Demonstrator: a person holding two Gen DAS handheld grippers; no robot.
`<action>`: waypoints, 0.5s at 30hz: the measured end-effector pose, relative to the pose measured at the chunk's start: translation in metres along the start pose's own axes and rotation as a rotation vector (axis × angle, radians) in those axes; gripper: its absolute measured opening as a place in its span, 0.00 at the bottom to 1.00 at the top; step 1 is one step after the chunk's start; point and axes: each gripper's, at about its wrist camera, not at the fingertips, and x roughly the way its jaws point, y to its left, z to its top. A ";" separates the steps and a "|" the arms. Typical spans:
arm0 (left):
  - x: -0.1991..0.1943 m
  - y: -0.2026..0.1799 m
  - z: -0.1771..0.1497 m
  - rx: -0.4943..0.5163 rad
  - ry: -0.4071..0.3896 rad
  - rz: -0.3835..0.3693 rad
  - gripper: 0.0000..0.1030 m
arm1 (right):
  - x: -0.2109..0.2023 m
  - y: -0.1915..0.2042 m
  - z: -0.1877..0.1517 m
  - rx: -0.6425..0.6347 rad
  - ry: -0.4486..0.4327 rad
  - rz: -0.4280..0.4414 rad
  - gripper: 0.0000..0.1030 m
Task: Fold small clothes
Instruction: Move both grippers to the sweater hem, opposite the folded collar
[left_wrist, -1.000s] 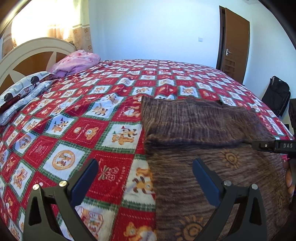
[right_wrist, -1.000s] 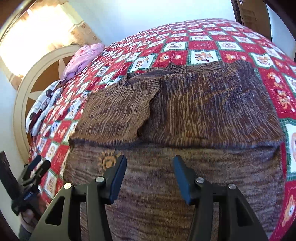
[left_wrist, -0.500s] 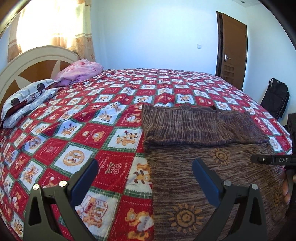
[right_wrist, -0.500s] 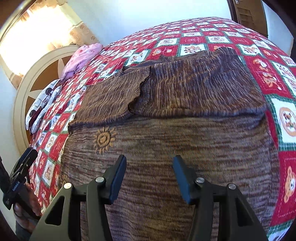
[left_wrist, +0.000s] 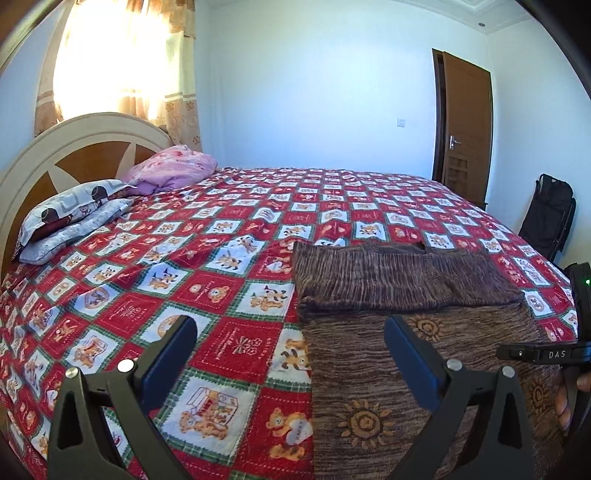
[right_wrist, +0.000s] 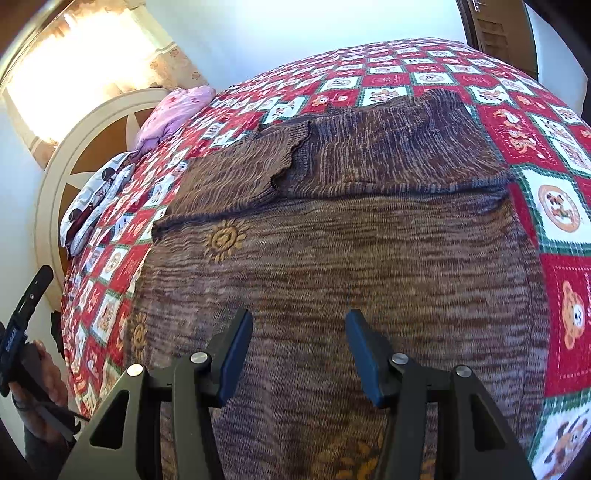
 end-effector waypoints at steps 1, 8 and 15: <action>-0.004 0.003 -0.001 0.000 -0.001 -0.007 1.00 | -0.002 0.001 -0.003 -0.005 0.000 -0.002 0.53; -0.024 0.010 -0.016 0.036 0.009 -0.032 1.00 | -0.013 0.008 -0.021 -0.056 0.013 -0.023 0.53; -0.037 0.009 -0.028 0.124 -0.013 -0.045 1.00 | -0.019 0.010 -0.036 -0.060 0.023 -0.021 0.53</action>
